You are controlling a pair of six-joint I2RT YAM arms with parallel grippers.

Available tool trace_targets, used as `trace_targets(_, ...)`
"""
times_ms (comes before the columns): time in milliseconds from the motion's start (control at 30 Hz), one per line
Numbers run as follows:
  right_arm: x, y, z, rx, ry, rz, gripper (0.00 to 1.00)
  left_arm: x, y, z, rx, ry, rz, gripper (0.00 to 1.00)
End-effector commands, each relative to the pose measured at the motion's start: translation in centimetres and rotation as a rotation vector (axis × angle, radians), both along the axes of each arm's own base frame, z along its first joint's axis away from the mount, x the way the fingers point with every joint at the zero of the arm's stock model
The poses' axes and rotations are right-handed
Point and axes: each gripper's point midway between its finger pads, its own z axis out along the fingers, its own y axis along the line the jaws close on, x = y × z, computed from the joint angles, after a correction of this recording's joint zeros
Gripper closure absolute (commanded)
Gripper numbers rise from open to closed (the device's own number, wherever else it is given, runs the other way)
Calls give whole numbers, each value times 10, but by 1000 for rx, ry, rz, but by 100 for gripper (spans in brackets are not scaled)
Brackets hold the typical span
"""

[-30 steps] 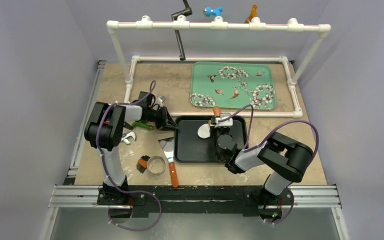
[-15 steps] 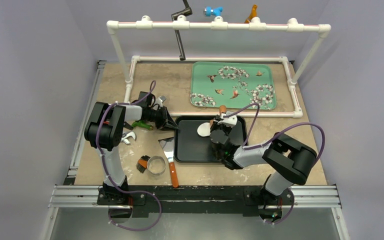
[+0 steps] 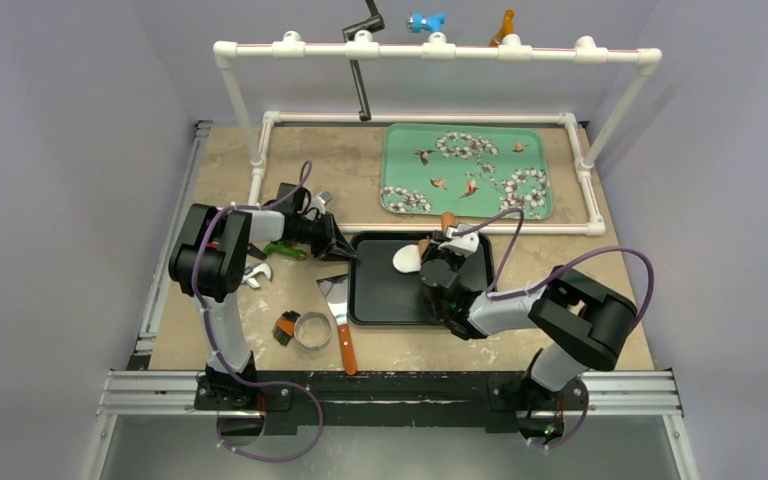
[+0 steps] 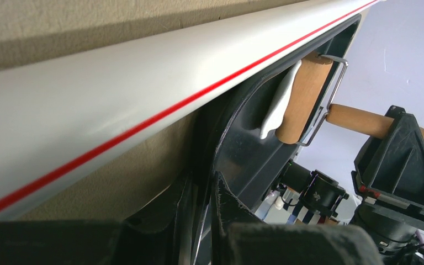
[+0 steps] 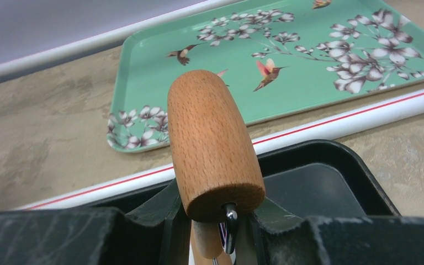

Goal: Roll out the dumpling wrappers from the dough

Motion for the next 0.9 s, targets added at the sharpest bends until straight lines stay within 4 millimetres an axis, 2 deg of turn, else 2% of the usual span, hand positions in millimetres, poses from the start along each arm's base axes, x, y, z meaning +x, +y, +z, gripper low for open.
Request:
trace_targets(0, -10, 6, -7, -274, 89, 186, 100, 3, 24, -49, 173, 81, 103, 100)
trace_targets(100, -3, 31, 39, -262, -19, 296, 100, 3, 24, -49, 173, 80, 103, 100)
trace_targets(167, -1, 42, 62, -258, -71, 343, 100, 2, 23, -49, 171, 82, 100, 100)
trace_targets(233, -1, 51, 78, -247, -111, 391, 100, 2, 23, -50, 171, 84, 100, 100)
trace_targets(333, -2, 59, 88, -237, -137, 432, 100, 2, 23, -50, 170, 83, 100, 100)
trace_targets(433, -3, 62, 86, -253, -148, 453, 100, 3, 23, -50, 170, 83, 100, 100)
trace_targets(533, -7, 73, 75, -277, -155, 525, 100, 2, 22, -49, 170, 83, 99, 100)
trace_targets(733, -9, 87, 32, -362, -131, 605, 100, 2, 23, -49, 170, 84, 98, 100)
trace_targets(867, -11, 84, 6, -354, -88, 607, 100, 2, 23, -50, 170, 83, 98, 100)
